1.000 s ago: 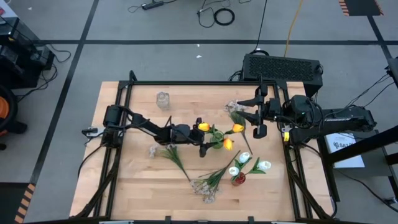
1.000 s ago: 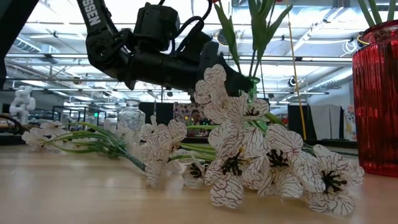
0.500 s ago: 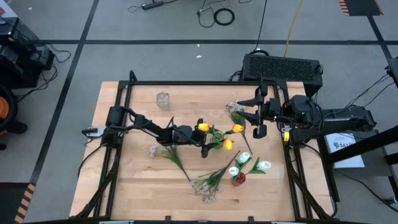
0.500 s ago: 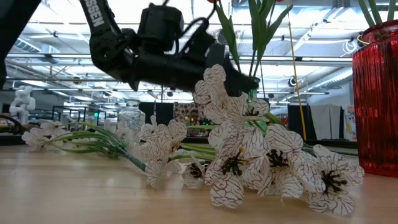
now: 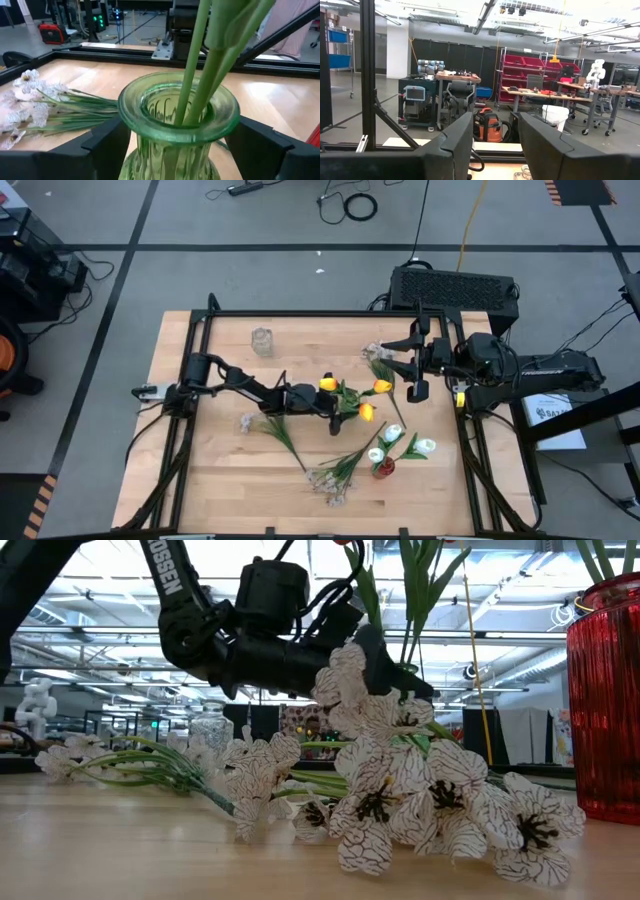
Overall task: Sort flowers into vase by color
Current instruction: Adjust the green vase
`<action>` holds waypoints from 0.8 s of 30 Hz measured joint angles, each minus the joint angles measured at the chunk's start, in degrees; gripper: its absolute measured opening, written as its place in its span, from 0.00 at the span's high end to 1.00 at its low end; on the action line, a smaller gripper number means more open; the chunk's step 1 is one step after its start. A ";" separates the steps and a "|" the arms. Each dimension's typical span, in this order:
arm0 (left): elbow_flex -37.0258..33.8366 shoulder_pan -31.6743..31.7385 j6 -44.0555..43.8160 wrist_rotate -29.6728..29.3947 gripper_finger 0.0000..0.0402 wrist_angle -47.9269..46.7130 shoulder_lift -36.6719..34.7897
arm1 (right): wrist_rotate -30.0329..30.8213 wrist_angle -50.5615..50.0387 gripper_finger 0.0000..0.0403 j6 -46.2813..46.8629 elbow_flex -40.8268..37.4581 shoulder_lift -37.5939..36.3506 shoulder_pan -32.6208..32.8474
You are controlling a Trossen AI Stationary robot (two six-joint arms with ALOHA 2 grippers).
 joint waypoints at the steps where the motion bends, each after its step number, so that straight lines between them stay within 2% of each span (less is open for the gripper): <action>1: 0.02 -0.01 0.10 -0.02 0.26 -0.05 0.00 | 0.00 -0.01 0.63 0.00 0.00 0.00 -0.01; 13: -0.68 0.00 0.39 0.82 0.54 0.12 -0.07 | 0.00 -0.13 0.63 0.11 0.00 0.00 0.00; 16: -0.68 0.00 0.53 0.96 0.56 0.10 -0.09 | 0.00 -0.13 0.63 0.11 0.00 0.00 -0.02; 24: -0.70 0.03 1.82 1.07 0.53 -2.16 -1.07 | 0.00 -0.19 0.63 0.11 0.00 0.00 -0.01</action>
